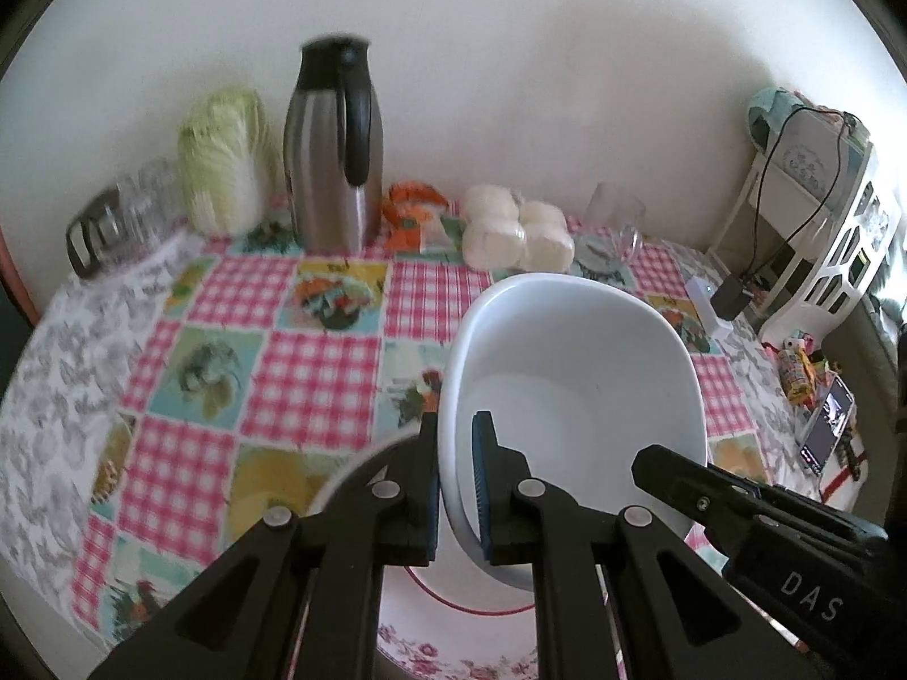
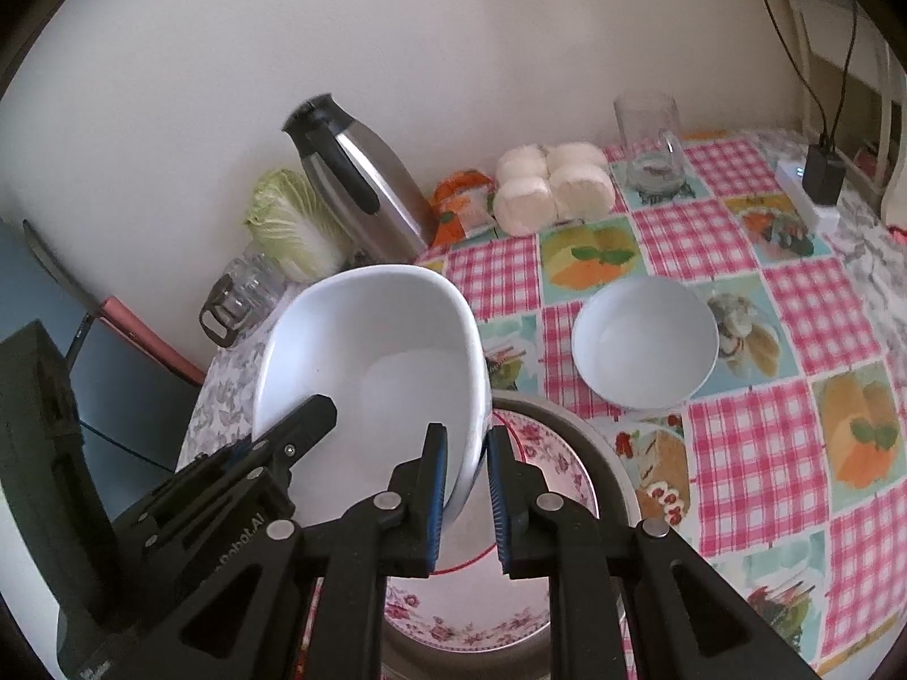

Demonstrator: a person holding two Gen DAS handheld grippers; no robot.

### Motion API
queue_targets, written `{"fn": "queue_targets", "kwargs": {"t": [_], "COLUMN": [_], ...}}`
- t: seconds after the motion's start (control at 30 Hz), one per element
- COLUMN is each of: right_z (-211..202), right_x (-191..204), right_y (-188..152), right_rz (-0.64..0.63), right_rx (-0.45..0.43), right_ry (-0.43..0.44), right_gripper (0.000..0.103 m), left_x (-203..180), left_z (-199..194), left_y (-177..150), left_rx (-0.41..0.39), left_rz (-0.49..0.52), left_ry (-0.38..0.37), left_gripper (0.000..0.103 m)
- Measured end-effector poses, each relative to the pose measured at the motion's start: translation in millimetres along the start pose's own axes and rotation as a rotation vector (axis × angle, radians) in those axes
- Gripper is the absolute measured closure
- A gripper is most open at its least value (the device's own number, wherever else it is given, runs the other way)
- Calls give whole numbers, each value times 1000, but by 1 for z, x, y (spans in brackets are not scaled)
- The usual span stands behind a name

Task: Organize plates and bowls
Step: 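Lower the square white bowl into the red-rimmed bowl in the tray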

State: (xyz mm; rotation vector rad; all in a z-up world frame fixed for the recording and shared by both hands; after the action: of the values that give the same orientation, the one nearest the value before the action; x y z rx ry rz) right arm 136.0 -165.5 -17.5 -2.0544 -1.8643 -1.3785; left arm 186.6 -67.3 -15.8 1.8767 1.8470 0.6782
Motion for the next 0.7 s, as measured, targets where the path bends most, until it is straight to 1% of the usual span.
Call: {"fn": "queue_targets", "kwargs": {"t": [0.07,0.23,0.43,0.6,0.7], "right_z": [3,10,14,22,24], "right_x": [-3,-7,-8,-9,-8], "right_y": [-3,-7,-13,-19,-21], "right_rz": [13,24,32,45,45], "right_rx": [13,38,67,107,118], "right_ry": [3,5,13,23,20], "right_gripper": [85,85,84,84,84], "left_x": [0,2,6,8,10], "left_z": [5,8,16,19,20], "left_y": [-4,-8,-17,-22,-23], "left_rx": [26,51,111,135,148], "left_rz": [-4,-7,-18,-10,-19], "left_ry": [-4,-1,-14,4,0], "left_gripper": [92,92,92,92,92]}}
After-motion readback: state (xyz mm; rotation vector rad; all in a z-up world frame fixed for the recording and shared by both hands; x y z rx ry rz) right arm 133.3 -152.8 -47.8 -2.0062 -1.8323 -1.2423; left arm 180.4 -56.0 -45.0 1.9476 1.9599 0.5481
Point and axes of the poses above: each gripper's, at about its wrist camera, not at the fingertips, and z roughly the way its jaws point, x to its left, y to its top, the point moved 8 cm from there along z, roughly the way its jaws point, and after that the axes turned 15 degrees about y, right-handed, at the moved point
